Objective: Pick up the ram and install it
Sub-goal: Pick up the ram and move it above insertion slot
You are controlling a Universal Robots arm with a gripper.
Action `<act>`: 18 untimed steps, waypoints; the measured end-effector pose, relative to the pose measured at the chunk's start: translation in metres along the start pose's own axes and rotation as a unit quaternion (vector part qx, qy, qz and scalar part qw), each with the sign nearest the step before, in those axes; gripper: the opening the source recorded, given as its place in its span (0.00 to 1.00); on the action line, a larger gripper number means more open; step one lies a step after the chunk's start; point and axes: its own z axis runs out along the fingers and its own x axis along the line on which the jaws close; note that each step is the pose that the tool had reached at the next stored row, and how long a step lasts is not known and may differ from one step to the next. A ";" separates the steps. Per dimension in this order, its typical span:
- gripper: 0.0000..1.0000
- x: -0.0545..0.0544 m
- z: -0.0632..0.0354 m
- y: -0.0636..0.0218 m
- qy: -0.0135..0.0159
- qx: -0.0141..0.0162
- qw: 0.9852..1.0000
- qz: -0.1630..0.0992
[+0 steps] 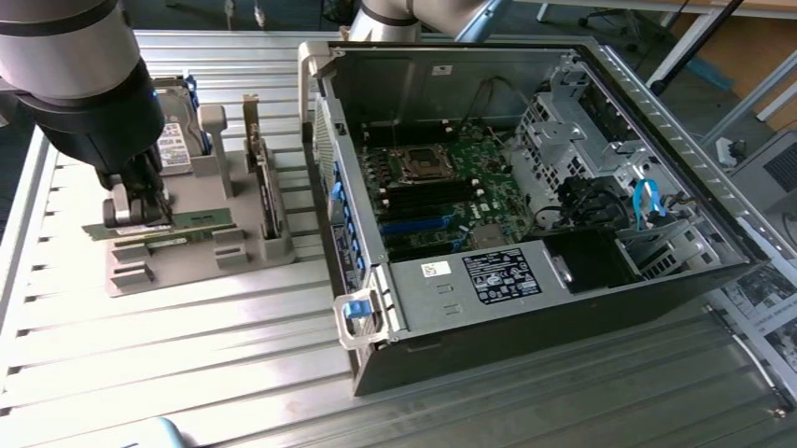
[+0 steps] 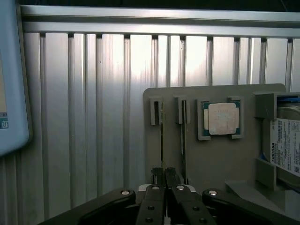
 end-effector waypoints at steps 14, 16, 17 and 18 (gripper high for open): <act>0.12 0.000 -0.0141 -0.0001 0.000 0.000 1.000 0.000; 0.12 0.000 -0.0162 -0.0001 0.000 0.000 1.000 0.000; 0.12 0.000 -0.0172 -0.0001 0.000 0.000 1.000 0.000; 0.12 0.000 -0.0184 -0.0001 0.000 0.000 1.000 0.000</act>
